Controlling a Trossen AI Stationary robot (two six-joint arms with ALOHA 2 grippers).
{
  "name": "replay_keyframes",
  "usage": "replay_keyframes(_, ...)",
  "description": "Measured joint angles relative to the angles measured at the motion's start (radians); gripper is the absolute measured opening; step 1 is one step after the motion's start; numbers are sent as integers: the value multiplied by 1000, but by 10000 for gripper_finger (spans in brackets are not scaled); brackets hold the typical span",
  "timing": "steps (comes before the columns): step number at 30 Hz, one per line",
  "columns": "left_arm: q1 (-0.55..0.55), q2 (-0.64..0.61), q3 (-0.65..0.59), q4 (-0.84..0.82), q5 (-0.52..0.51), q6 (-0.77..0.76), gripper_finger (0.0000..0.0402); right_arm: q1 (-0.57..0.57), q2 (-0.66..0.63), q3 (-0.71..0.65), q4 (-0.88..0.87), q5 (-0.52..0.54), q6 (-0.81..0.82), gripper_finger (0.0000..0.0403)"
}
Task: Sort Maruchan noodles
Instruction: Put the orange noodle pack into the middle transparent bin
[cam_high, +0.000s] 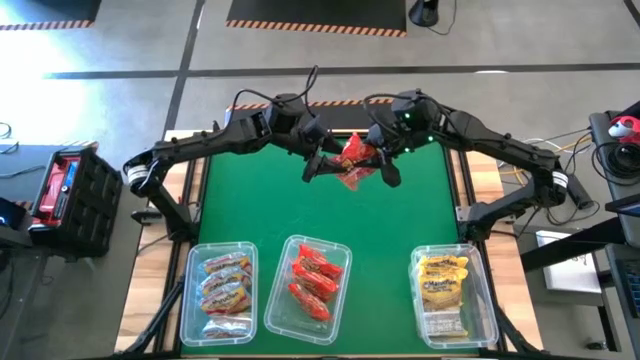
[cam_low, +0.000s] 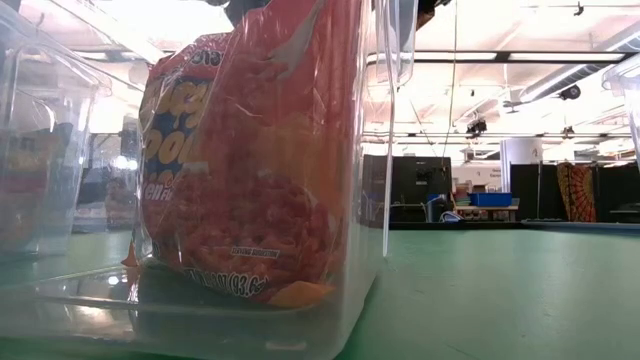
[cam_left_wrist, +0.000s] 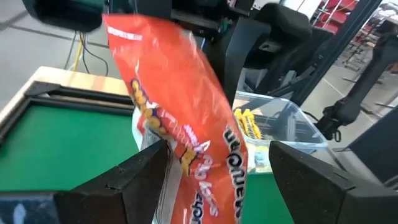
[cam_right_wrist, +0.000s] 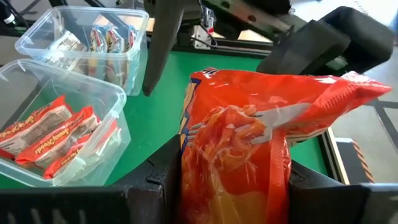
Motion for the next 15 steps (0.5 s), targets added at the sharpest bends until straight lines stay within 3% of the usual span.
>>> replay_keyframes(15,-1,28,1,27,84,-140,216,101,1,54,-37,71,31,135)
